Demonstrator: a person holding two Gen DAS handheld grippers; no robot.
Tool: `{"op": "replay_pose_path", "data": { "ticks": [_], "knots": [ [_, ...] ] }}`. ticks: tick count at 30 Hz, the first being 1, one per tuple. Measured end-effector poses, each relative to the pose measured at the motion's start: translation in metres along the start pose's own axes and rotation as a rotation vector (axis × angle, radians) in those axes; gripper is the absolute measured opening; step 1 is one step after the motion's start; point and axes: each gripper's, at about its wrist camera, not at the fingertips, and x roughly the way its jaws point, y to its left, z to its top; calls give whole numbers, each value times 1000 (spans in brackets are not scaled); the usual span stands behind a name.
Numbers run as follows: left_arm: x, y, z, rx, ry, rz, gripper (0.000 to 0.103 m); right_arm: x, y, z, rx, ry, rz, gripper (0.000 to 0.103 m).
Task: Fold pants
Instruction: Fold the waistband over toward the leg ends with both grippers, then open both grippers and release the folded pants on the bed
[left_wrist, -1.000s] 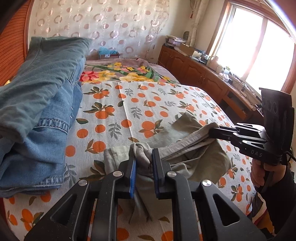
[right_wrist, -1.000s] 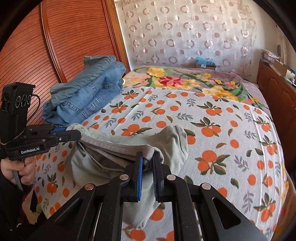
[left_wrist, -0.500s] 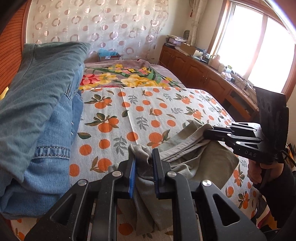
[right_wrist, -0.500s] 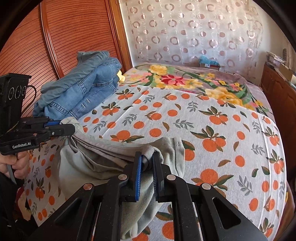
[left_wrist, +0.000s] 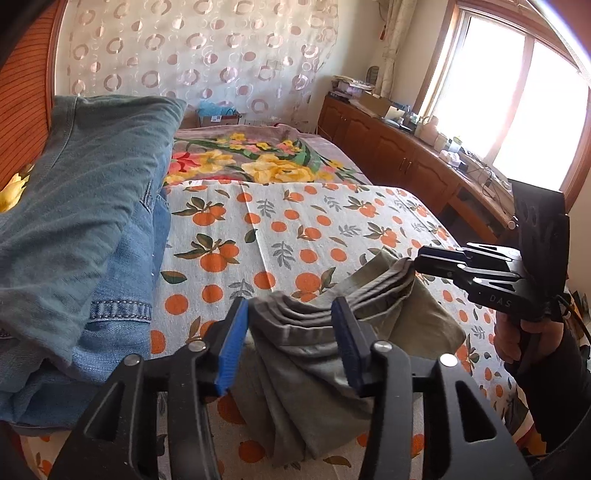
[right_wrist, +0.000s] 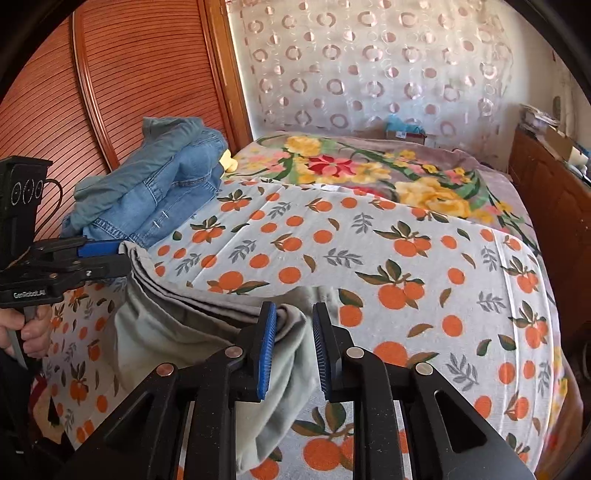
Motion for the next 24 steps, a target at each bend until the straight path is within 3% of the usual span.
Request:
{"op": "replay_pose_path", "data": {
  "ticks": [4, 7, 12, 17, 19, 24],
  "knots": [
    [-3, 1, -4, -8, -1, 10, 48, -6, 4, -8, -22, 9, 4, 25],
    [-2, 1, -13, -12, 13, 8, 48, -5, 7, -12, -32, 31, 15, 35],
    [8, 2, -28, -17, 62, 18, 48, 8, 14, -10, -82, 69, 13, 38],
    [11, 2, -33, -25, 75, 20, 48, 28, 15, 4, -128, 88, -68, 40],
    [9, 2, -33, -29, 72, 21, 48, 32, 13, 7, -115, 73, -136, 40],
    [4, 6, -40, -39, 73, 24, 48, 22, 4, -1, -8, 29, -124, 40]
  ]
}}
